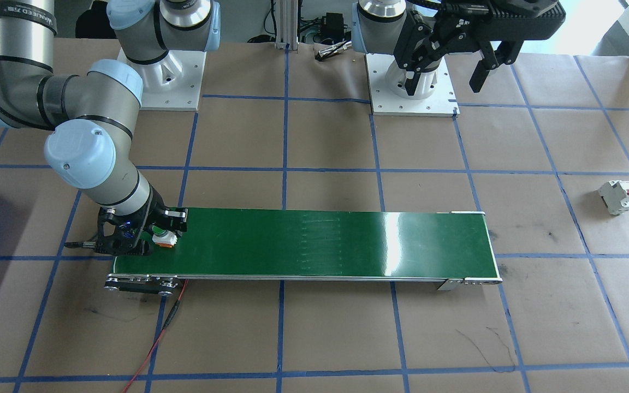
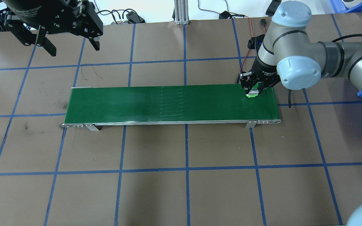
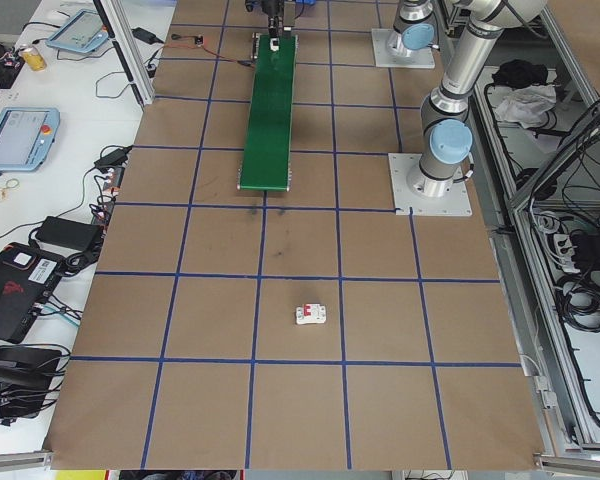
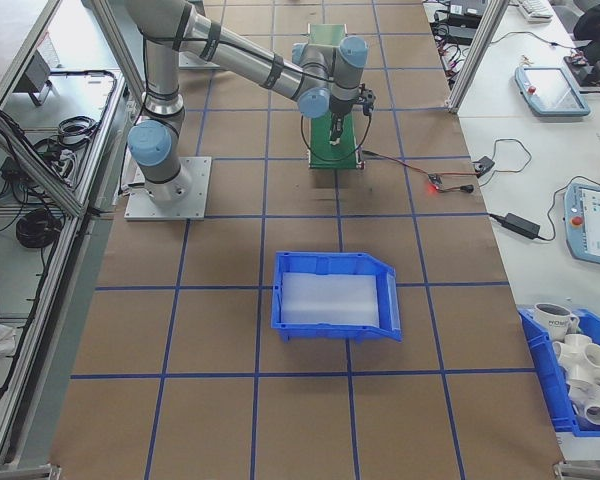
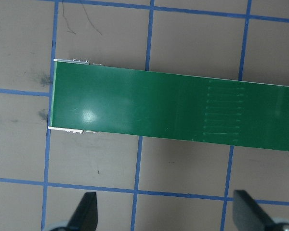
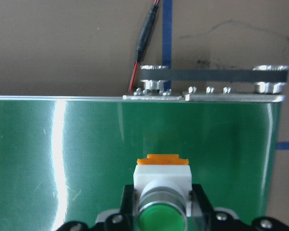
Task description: Move button from left to right
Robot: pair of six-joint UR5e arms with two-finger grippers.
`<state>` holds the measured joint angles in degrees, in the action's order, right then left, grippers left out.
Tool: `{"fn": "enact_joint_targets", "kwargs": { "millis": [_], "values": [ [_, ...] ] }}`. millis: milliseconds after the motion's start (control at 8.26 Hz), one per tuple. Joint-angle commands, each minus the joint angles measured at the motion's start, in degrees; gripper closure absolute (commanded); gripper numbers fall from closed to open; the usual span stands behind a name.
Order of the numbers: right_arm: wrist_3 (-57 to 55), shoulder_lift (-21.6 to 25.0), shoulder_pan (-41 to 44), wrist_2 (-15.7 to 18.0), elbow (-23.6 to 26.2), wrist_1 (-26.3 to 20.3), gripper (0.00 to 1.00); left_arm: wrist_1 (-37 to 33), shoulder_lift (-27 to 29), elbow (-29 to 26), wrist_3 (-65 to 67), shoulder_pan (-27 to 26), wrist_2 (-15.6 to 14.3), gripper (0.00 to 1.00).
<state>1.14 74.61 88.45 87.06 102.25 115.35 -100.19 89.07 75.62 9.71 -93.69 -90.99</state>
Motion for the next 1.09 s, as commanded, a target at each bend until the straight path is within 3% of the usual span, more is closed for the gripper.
{"fn": "enact_joint_targets", "kwargs": {
  "millis": [0, 363, 726, 968],
  "values": [
    [5.6, 1.4, -2.9, 3.6, -4.5, -0.8, 0.62, 0.0, 0.0, 0.1, 0.0, 0.0, 0.0, 0.00],
    [19.9, 5.6, -11.7, 3.6, -5.1, -5.1, 0.58, 0.0, -0.1, 0.1, 0.1, 0.0, 0.0, 0.00],
    [46.1, 7.5, -26.1, 3.7, -6.1, -8.9, 0.57, 0.0, 0.1, 0.1, 0.1, 0.0, 0.4, 0.00],
    [62.3, 6.8, -35.0, 2.9, -6.1, -8.3, 0.57, 0.3, 0.1, 1.2, -0.3, 0.0, 0.0, 0.00]
  ]
}}
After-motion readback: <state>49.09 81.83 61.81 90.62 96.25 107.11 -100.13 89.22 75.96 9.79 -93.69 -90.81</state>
